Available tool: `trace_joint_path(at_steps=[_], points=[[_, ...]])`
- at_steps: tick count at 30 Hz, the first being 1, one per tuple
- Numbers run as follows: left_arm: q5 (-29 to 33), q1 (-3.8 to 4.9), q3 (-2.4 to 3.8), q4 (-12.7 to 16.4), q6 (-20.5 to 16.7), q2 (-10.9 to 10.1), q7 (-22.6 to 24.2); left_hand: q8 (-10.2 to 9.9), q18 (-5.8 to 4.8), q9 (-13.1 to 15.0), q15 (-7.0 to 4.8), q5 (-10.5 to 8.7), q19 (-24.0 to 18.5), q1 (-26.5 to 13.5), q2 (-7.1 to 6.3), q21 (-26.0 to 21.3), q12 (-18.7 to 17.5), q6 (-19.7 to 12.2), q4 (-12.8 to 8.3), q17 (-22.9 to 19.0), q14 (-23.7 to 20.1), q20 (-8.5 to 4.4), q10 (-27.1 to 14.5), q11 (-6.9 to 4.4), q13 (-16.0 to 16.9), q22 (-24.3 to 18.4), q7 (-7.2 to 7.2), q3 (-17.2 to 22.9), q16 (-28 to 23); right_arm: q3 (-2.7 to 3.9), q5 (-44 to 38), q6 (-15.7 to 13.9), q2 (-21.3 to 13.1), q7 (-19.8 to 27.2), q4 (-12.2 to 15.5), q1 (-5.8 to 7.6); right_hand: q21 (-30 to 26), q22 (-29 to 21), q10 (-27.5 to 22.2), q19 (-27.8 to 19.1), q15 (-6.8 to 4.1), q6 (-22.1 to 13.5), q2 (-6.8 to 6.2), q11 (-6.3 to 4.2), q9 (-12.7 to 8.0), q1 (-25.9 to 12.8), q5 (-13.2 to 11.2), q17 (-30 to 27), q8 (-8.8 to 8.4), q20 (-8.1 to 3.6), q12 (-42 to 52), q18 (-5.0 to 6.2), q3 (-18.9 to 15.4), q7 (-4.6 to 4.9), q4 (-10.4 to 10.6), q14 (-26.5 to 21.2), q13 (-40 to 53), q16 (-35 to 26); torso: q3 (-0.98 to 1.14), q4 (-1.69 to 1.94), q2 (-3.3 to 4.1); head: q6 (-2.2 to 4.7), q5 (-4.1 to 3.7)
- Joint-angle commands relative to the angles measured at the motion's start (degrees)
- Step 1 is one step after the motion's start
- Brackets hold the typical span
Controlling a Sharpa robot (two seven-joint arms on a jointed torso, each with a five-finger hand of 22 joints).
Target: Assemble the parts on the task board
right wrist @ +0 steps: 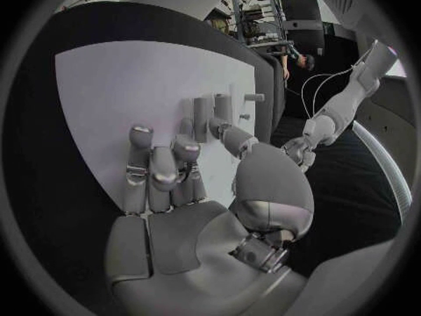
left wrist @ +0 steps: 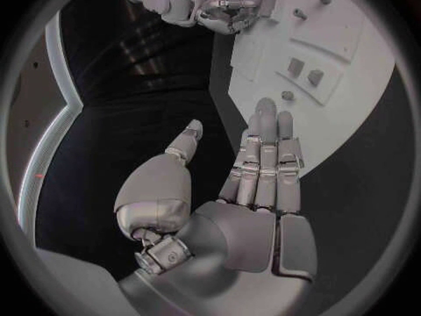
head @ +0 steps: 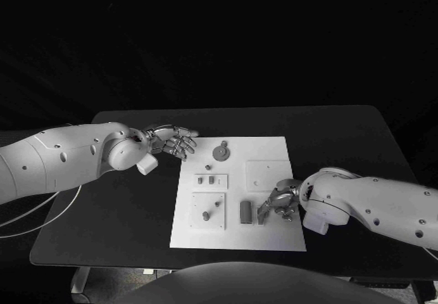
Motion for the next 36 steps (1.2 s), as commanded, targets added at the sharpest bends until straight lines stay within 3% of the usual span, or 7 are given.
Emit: trace_joint_path(at_steps=[1,4,13,21,27,31,36], points=[[-0.07,0.09,0.02,0.05,0.73,0.14,0.06,0.37,1.18,0.04,0.05,0.12,0.47,-0.17,-0.17,-0.23,0.15,0.21,-0.14,0.0,0.29,0.06,0.41,-0.02,-0.05,0.1,-0.03,0.17,0.03,-0.04,-0.56,1.43,0.14,1.16,0.21,-0.13,-0.1,1.16,-0.44,-0.09,0.01,-0.54,0.68,0.17,0.14,1.19,-0.25,0.19,0.0,-0.07,0.35,0.78,0.08,0.26,-0.16,-0.36,0.08,-0.1,0.0,-0.01,0.0,-0.05,0.02],[-0.08,0.09,0.02,0.05,0.73,0.15,0.0,0.38,1.18,0.04,0.05,0.12,0.48,-0.16,-0.16,-0.23,0.15,0.21,-0.14,0.0,0.29,0.06,0.41,-0.02,-0.05,0.1,-0.03,0.17,0.03,-0.04,-0.92,1.54,0.15,1.27,0.26,-0.14,0.0,1.19,-0.52,-0.29,0.05,-0.61,2.14,0.2,0.23,2.34,-0.28,0.17,0.04,-0.05,0.46,0.78,-0.39,0.27,-1.59,-0.48,0.11,-0.06,0.01,-0.01,0.01,-0.14,0.05],[-0.14,0.09,0.02,0.02,0.87,0.19,-0.12,0.38,1.18,0.04,0.05,0.12,0.48,-0.12,-0.13,-0.23,0.15,0.21,-0.18,0.0,0.29,0.05,0.41,-0.02,-0.06,0.11,-0.03,0.21,0.03,-0.04,-4.14,1.51,0.19,1.8,0.7,-0.22,0.03,1.16,-0.57,-0.39,0.09,-0.66,2.03,0.23,0.25,2.56,-0.2,0.17,0.03,0.03,0.49,0.78,-0.74,0.29,-2.26,-0.53,0.08,-0.06,0.01,-0.01,0.01,-0.25,0.1],[-0.29,0.09,0.02,-0.02,1.0,0.19,-0.25,0.38,1.18,0.04,0.04,0.12,0.48,-0.1,-0.12,-0.24,0.15,0.21,-0.2,0.0,0.29,0.06,0.41,-0.02,-0.06,0.12,-0.03,0.23,0.03,-0.04,-4.96,1.56,0.26,2.09,0.86,-0.27,0.07,1.15,-0.64,-0.61,0.15,-0.7,3.69,0.27,0.28,3.26,-0.2,0.04,0.01,0.15,0.56,0.78,-1.28,0.32,-4.53,-0.65,0.0,-0.09,-0.01,0.01,0.0,-0.25,0.13],[-0.35,0.09,0.02,-0.07,1.09,0.19,-0.31,0.38,1.18,0.04,0.05,0.12,0.48,-0.08,-0.12,-0.25,0.14,0.2,-0.23,0.0,0.29,0.06,0.41,-0.01,-0.07,0.13,-0.03,0.24,0.03,-0.04,-6.16,1.24,0.26,2.42,0.89,-0.29,0.08,1.14,-0.65,-0.65,0.17,-0.74,4.01,0.29,0.25,3.24,-0.19,0.0,-0.03,0.19,0.57,0.78,-1.44,0.34,-5.19,-0.68,-0.03,-0.1,-0.03,0.0,0.0,-0.25,0.23],[-0.36,0.09,0.02,-0.11,1.13,0.2,-0.34,0.38,1.17,0.04,0.05,0.12,0.48,-0.08,-0.12,-0.25,0.14,0.2,-0.24,0.0,0.29,0.06,0.41,-0.01,-0.07,0.13,-0.02,0.24,0.03,-0.04,-6.32,1.33,0.27,2.83,0.93,-0.31,0.07,1.11,-0.65,-0.66,0.2,-0.99,3.82,0.37,0.18,2.93,-0.19,-0.03,-0.19,0.26,0.57,0.78,-1.6,0.43,-5.34,-0.7,-0.06,-0.12,-0.03,0.02,0.0,-0.25,0.29],[-0.49,0.09,0.02,-0.13,1.17,0.2,-0.4,0.38,1.17,0.04,0.05,0.12,0.48,-0.08,-0.12,-0.26,0.14,0.19,-0.24,0.0,0.28,0.06,0.41,-0.01,-0.08,0.14,-0.02,0.24,0.03,-0.04,-6.36,1.24,0.25,3.36,1.0,-0.31,-0.09,0.95,-0.59,-0.36,0.32,-1.1,0.74,0.5,0.03,0.52,-0.09,-0.25,-0.36,0.37,0.57,0.78,-0.96,0.52,-2.04,-0.68,-0.23,-0.25,-0.02,0.02,-0.01,-0.25,0.32]])
